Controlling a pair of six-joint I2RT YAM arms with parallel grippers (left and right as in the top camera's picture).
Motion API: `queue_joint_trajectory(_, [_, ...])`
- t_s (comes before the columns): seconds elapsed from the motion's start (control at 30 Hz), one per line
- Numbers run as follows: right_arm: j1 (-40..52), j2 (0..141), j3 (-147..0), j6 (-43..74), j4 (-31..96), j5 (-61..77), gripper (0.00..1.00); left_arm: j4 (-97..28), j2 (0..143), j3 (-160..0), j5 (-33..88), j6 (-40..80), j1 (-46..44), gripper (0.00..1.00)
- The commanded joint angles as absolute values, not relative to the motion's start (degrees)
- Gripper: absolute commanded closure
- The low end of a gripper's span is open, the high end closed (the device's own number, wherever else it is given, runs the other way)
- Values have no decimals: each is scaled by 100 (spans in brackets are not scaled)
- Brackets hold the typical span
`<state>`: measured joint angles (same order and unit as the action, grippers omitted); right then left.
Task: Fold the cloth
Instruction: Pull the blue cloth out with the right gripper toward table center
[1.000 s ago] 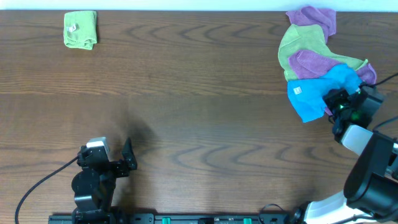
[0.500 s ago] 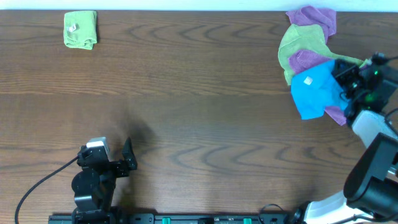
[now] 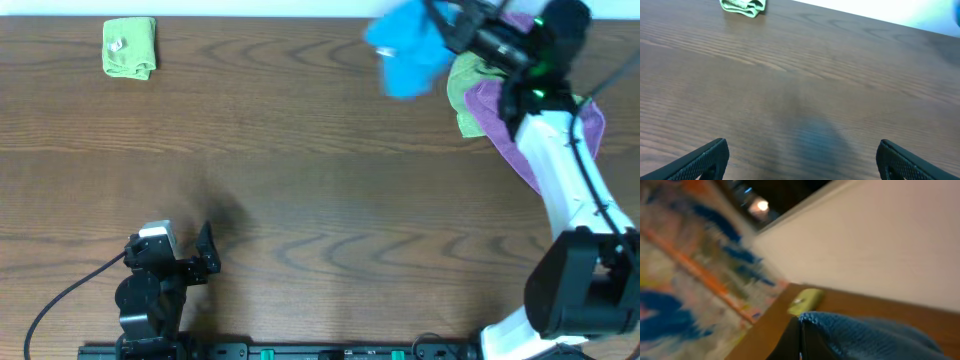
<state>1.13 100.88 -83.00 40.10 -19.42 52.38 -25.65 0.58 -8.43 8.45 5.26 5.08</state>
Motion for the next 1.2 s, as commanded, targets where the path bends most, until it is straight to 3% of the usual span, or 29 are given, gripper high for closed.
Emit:
queue_joint_trajectory(0.0, [530, 10084, -8744, 3841, -1798, 5599, 99, -2589, 21, -740, 858, 445, 484, 5])
queue_joint_trajectory(0.13, [554, 10084, -8862, 3341, -462, 6010, 97, -2589, 21, -740, 858, 445, 484, 5])
queue_joint_trajectory(0.17, [515, 10084, -8860, 3072, 150, 6143, 77, -2589, 21, -740, 858, 445, 484, 5])
queue_joint_trajectory(0.2, [467, 10084, -8860, 2716, 956, 6200, 30, -2589, 21, -740, 858, 445, 484, 5])
queue_joint_trajectory(0.23, [421, 10084, -8860, 2434, 1590, 6189, 1, -2589, 21, -740, 858, 445, 484, 5])
queue_joint_trajectory(0.4, [246, 10084, -8860, 1374, 3459, 5653, 1, -2589, 21, -740, 858, 445, 484, 5])
queue_joint_trajectory(0.57, [556, 10084, -8860, 550, 4189, 4543, 1, -2589, 21, -740, 858, 445, 484, 5])
queue_joint_trajectory(0.77, [1702, 10165, -8842, -54, 4766, 2724, 1, -2589, 21, -740, 858, 445, 484, 5])
queue_joint_trajectory(0.8, [1890, 10254, -8838, -56, 4794, 2567, 12, -2589, 21, -740, 858, 445, 484, 5])
queue_joint_trajectory(0.93, [2276, 10700, -8838, 21, 4742, 2167, 91, -2589, 21, -740, 858, 445, 484, 5])
queue_joint_trajectory(0.97, [2322, 10836, -8838, 113, 4733, 1997, 99, -2589, 21, -740, 858, 445, 484, 5])
queue_joint_trajectory(1.17, [2366, 11557, -8838, 320, 4449, 1822, 99, -2589, 21, -740, 858, 445, 484, 4])
